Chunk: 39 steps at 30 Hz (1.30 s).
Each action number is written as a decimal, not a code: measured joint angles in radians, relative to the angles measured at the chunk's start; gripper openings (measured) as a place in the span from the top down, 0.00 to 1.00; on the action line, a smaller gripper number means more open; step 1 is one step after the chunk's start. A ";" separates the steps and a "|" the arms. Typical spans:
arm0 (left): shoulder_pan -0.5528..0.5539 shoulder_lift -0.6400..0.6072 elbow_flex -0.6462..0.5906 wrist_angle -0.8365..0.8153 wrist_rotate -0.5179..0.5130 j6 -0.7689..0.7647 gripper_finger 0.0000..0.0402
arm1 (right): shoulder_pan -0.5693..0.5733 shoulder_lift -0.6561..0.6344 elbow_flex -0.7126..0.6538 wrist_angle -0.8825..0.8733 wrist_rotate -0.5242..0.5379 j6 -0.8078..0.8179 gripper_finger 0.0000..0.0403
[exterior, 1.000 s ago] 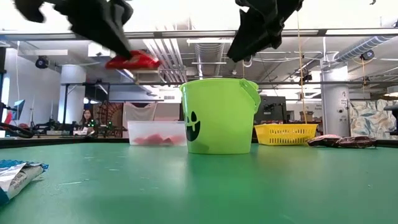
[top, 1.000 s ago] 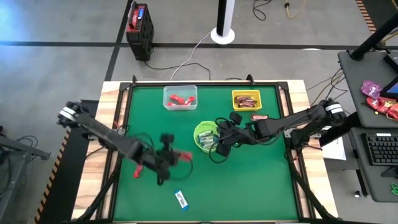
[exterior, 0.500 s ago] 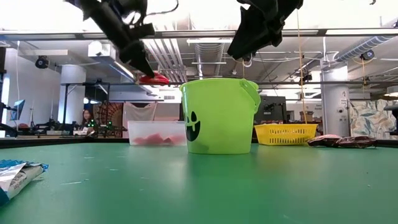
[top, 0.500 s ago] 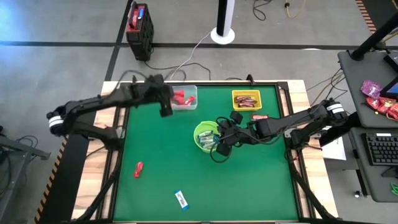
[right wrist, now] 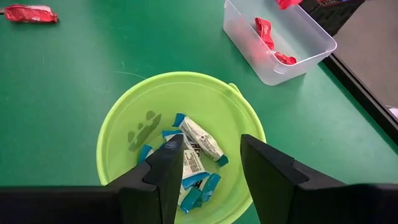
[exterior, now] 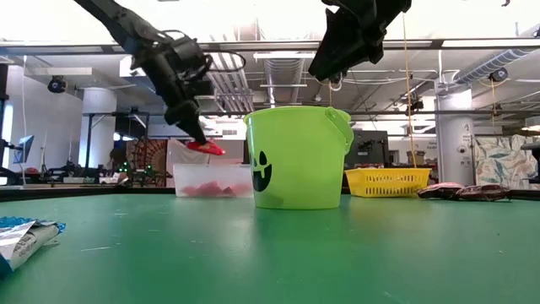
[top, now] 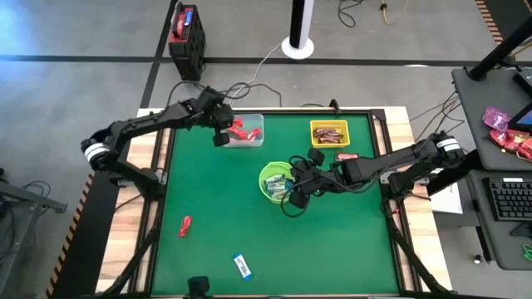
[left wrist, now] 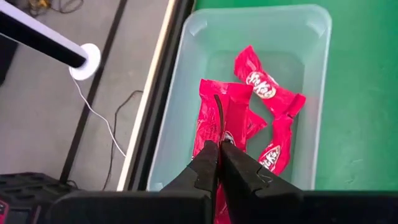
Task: Sort candy by brand, put in halloween buckets
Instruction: Put the red chocolate into the transparent bin, then put the white chocolate into the green bucket
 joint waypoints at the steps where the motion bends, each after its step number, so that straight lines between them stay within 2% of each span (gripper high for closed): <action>1: 0.001 0.013 0.000 0.003 0.000 0.001 1.00 | 0.000 0.000 0.000 0.000 0.000 0.000 0.62; 8: 0.000 0.065 0.000 0.005 0.001 -0.034 0.99 | 0.000 0.000 0.000 0.000 0.000 -0.002 0.63; 20: -0.017 0.042 0.000 -0.020 -0.053 -0.119 0.81 | 0.000 0.000 0.000 0.000 0.000 -0.005 0.63; 24: -0.084 -0.004 0.000 -0.091 -0.021 -0.216 0.79 | 0.000 0.000 0.000 0.000 -0.002 0.004 0.63; 28: -0.257 -0.088 -0.004 -0.168 0.052 -0.334 0.79 | 0.004 0.000 0.000 -0.009 -0.032 0.015 0.63; 33: -0.641 -0.191 -0.062 -0.153 0.045 -0.506 0.79 | 0.026 0.000 0.000 -0.014 -0.052 0.022 0.63; 35: -0.810 -0.208 -0.090 -0.148 -0.033 -0.585 0.79 | 0.035 0.000 0.000 -0.015 -0.075 0.022 0.63; 39: -1.115 -0.200 -0.140 -0.101 -0.268 -0.776 0.79 | 0.057 -0.001 0.000 -0.015 -0.089 0.028 0.63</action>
